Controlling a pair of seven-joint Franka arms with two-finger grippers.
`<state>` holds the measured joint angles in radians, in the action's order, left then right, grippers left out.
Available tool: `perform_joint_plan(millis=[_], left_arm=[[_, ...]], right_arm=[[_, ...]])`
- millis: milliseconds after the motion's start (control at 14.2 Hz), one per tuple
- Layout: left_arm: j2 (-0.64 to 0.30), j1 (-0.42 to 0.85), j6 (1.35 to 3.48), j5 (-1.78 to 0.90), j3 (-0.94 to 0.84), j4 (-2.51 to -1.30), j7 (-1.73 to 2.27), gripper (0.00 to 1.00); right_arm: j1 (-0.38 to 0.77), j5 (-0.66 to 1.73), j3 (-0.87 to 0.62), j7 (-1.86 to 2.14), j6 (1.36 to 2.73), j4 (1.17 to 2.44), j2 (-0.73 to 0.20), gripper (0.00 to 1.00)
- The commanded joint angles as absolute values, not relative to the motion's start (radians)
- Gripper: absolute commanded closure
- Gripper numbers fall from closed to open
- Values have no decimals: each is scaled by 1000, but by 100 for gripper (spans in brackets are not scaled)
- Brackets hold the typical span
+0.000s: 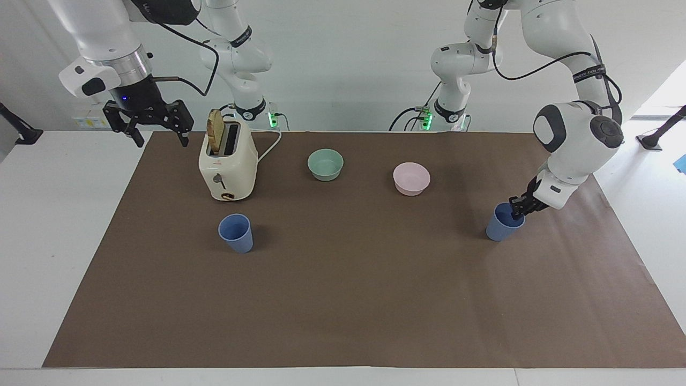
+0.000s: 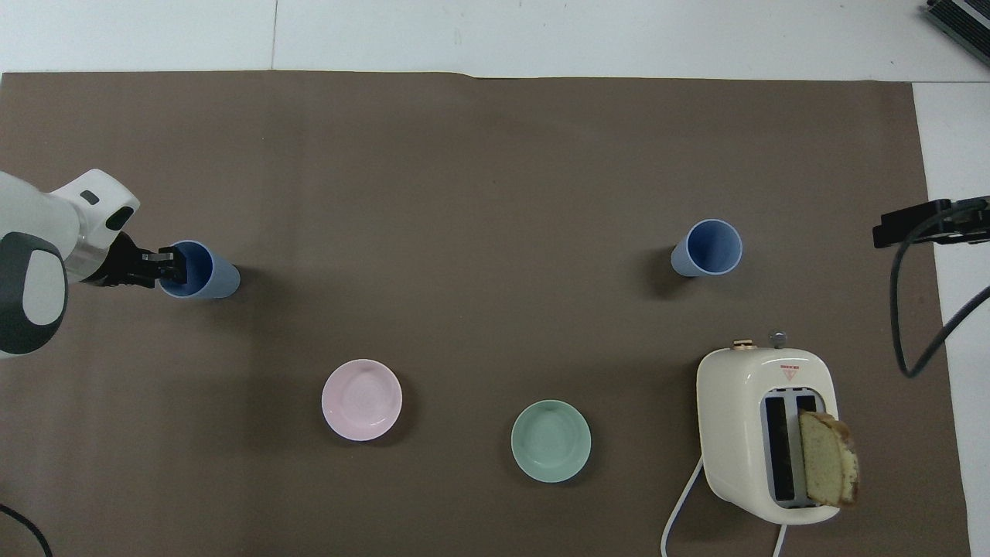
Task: Stack blue cups with both arms
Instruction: 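Carry the blue cup with the left gripper toward the table center and set it down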
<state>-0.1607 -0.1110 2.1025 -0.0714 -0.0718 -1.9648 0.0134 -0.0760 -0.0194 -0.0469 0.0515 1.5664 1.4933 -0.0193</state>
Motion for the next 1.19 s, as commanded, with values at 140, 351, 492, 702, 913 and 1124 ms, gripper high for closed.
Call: perform_joint_plan(millis=[140, 351, 492, 702, 913, 1124], left_arm=[[-161, -106, 2013, -92, -74, -1818, 44, 100], [-149, -53, 1922, -92, -92, -1731, 199, 100], [-150, 41, 1908, -84, -94, -1712, 328, 100], [-152, 170, 1928, -80, -95, -1710, 483, 100], [-170, 305, 1989, -80, -94, -1713, 653, 100], [-238, 399, 2066, -71, -94, -1720, 729, 100]], right_arm=[[-91, 0, -57, 38, 1566, 1517, 5, 0], [-91, 0, -57, 38, 1566, 1517, 5, 0], [-91, 0, -57, 38, 1566, 1517, 5, 0], [-91, 0, -57, 38, 1566, 1517, 5, 0], [-91, 0, -57, 38, 1566, 1517, 5, 0], [-91, 0, -57, 38, 1566, 1517, 5, 0]])
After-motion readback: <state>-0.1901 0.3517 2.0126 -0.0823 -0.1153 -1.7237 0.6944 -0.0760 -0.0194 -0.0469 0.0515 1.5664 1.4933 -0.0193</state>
